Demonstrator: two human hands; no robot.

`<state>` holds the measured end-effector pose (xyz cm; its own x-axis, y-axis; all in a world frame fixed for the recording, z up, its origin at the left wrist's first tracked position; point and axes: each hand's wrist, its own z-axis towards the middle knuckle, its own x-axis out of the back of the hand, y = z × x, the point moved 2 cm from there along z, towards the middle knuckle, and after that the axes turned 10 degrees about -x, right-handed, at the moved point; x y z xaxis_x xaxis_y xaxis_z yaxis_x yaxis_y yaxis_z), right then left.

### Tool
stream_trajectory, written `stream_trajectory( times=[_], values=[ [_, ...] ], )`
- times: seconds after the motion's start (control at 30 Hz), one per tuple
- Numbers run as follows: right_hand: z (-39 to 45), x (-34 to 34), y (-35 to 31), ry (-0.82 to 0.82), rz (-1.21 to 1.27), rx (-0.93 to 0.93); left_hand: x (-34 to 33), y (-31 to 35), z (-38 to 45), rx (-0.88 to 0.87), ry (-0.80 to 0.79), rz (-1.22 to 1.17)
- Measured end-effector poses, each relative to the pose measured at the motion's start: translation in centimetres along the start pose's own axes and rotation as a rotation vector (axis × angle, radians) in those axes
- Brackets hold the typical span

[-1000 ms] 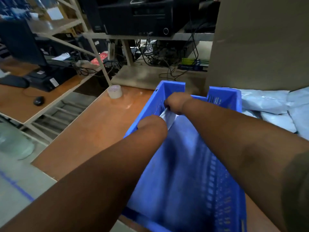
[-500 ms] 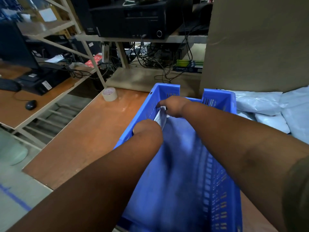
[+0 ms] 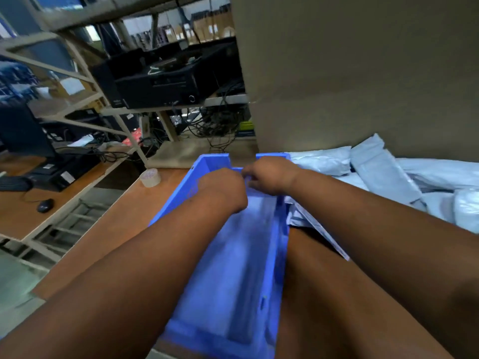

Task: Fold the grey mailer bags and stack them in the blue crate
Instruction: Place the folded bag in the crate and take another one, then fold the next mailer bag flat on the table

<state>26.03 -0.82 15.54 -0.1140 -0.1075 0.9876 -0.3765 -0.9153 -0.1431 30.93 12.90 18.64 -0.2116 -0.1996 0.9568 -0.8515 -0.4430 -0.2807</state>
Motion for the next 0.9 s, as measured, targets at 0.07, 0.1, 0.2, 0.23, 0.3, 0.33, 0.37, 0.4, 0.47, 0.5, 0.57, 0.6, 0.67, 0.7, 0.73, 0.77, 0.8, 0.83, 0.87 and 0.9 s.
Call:
stream_trajectory(
  times=[0.07, 0.1, 0.2, 0.23, 0.3, 0.33, 0.37, 0.4, 0.47, 0.5, 0.57, 0.6, 0.67, 0.7, 0.73, 0.77, 0.8, 0.83, 0.87, 0.9],
  values=[
    [-3.9, 1.1, 3.3, 0.045, 0.022, -0.051, 1.9, 3.9, 0.0, -0.073, 0.051, -0.016],
    [-6.0, 1.5, 5.1, 0.062, 0.036, -0.075, 2.7, 6.0, 0.0, -0.12, 0.068, -0.015],
    [-12.1, 1.9, 10.5, 0.096, 0.068, -0.15, 4.1, 12.5, 0.1, -0.279, 0.102, -0.017],
    [-14.1, 1.9, 12.3, 0.095, 0.078, -0.189, 4.2, 14.6, 0.1, -0.325, 0.107, -0.033],
    [-18.1, 1.6, 15.7, 0.076, 0.104, -0.268, 3.7, 18.5, 0.1, -0.394, 0.104, -0.049],
    [-20.1, 1.3, 17.4, 0.062, 0.114, -0.306, 3.3, 20.4, 0.1, -0.417, 0.093, -0.058],
    [-22.2, 0.9, 18.9, 0.048, 0.109, -0.343, 2.6, 22.3, 0.0, -0.437, 0.082, -0.093],
    [-24.2, 0.4, 20.4, 0.035, 0.088, -0.376, 1.8, 24.2, -0.2, -0.457, 0.071, -0.15],
    [-28.1, -1.1, 22.9, 0.008, 0.018, -0.424, 0.0, 27.8, -0.9, -0.497, 0.056, -0.236],
    [-29.9, -2.0, 24.0, -0.002, -0.026, -0.442, -1.2, 29.5, -1.3, -0.523, 0.055, -0.245],
    [-33.1, -4.0, 26.1, 0.038, -0.104, -0.46, -3.4, 32.7, -2.0, -0.566, 0.036, -0.22],
    [-34.5, -4.7, 27.2, 0.08, -0.122, -0.476, -4.4, 34.1, -2.1, -0.581, 0.028, -0.219],
    [-36.5, -5.7, 29.3, 0.183, -0.133, -0.522, -5.5, 36.6, -2.2, -0.606, 0.038, -0.244],
    [-37.1, -5.9, 30.5, 0.231, -0.144, -0.547, -5.6, 37.6, -2.0, -0.609, 0.056, -0.254],
    [-37.4, -5.8, 31.6, 0.259, -0.163, -0.575, -5.5, 38.5, -1.9, -0.604, 0.064, -0.262],
    [-37.4, -5.7, 32.8, 0.263, -0.19, -0.611, -5.4, 39.3, -1.6, -0.603, 0.062, -0.272],
    [-37.4, -5.7, 34.1, 0.244, -0.211, -0.655, -5.2, 40.1, -1.3, -0.601, 0.049, -0.278],
    [-37.2, -5.8, 35.3, 0.213, -0.218, -0.704, -5.2, 40.7, -1.0, -0.599, 0.039, -0.286],
    [-37.1, -5.9, 36.4, 0.181, -0.221, -0.748, -5.0, 41.3, -0.8, -0.589, 0.032, -0.291],
    [-36.9, -6.1, 37.4, 0.155, -0.228, -0.778, -5.0, 41.7, -0.5, -0.579, 0.036, -0.293]
  ],
)
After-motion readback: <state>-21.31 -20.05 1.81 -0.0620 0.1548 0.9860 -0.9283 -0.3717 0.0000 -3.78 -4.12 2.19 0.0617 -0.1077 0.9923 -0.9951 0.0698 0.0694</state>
